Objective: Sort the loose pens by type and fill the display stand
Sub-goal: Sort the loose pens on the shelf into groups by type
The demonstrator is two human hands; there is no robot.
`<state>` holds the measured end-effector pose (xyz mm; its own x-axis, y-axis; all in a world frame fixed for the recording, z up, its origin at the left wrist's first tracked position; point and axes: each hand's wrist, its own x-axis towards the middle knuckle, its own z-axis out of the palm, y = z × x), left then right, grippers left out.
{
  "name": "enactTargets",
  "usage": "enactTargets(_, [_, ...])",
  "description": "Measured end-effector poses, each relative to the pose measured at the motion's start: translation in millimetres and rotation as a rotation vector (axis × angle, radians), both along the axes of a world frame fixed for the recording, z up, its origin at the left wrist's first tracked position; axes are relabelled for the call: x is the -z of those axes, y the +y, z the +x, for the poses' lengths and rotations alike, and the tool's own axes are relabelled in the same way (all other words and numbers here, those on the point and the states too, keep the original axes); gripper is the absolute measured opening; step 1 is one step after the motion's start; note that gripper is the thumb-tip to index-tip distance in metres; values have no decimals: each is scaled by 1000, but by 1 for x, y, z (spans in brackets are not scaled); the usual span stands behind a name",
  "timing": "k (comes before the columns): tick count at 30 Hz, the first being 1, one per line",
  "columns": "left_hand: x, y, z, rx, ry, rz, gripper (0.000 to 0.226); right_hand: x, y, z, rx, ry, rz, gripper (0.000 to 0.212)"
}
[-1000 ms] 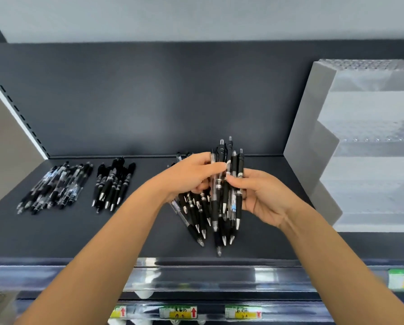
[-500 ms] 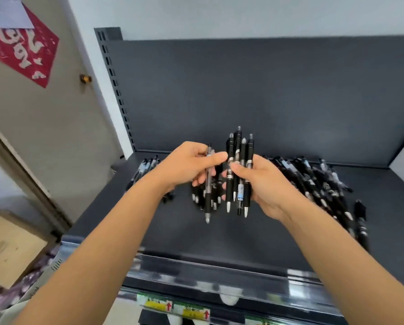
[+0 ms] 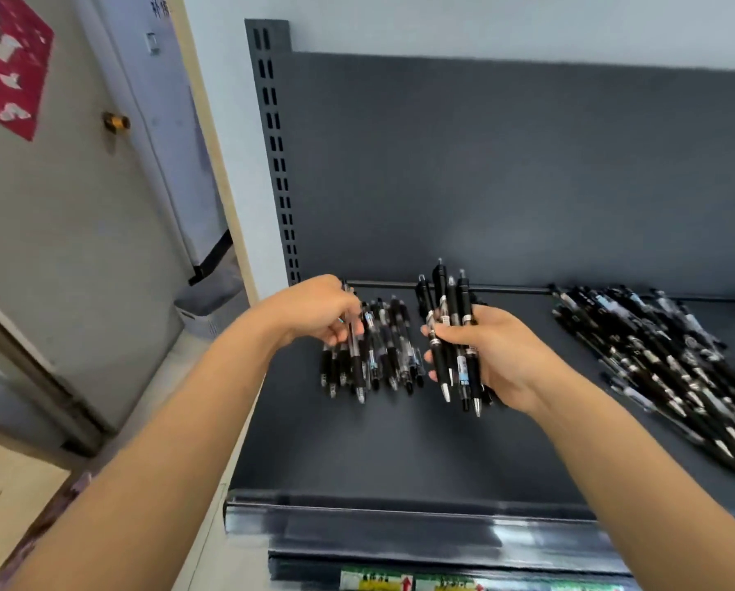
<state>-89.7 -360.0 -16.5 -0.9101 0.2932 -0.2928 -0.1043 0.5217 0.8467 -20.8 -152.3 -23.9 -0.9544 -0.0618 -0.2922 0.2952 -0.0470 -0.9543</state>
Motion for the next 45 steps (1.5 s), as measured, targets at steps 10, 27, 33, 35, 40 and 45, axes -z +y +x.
enactTargets(10, [30,8,-17,-108,470,-392,42,2,-15,-11,-36,-32,-58,8])
enactTargets(27, [23,12,-16,-56,277,-468,30,2,22,-8,-17,-62,-219,12])
enactTargets(33, [4,22,-19,-130,350,-468,32,2,19,-10,-47,-57,-214,9])
enactTargets(35, [5,27,-20,-150,277,-385,32,3,18,-10,-51,-55,-206,9])
enactTargets(40, [18,38,-18,-167,269,-550,51,4,16,-10,-59,-53,-176,7])
enactTargets(45, [8,39,-10,-152,401,-558,48,6,19,-10,-52,-54,-164,6])
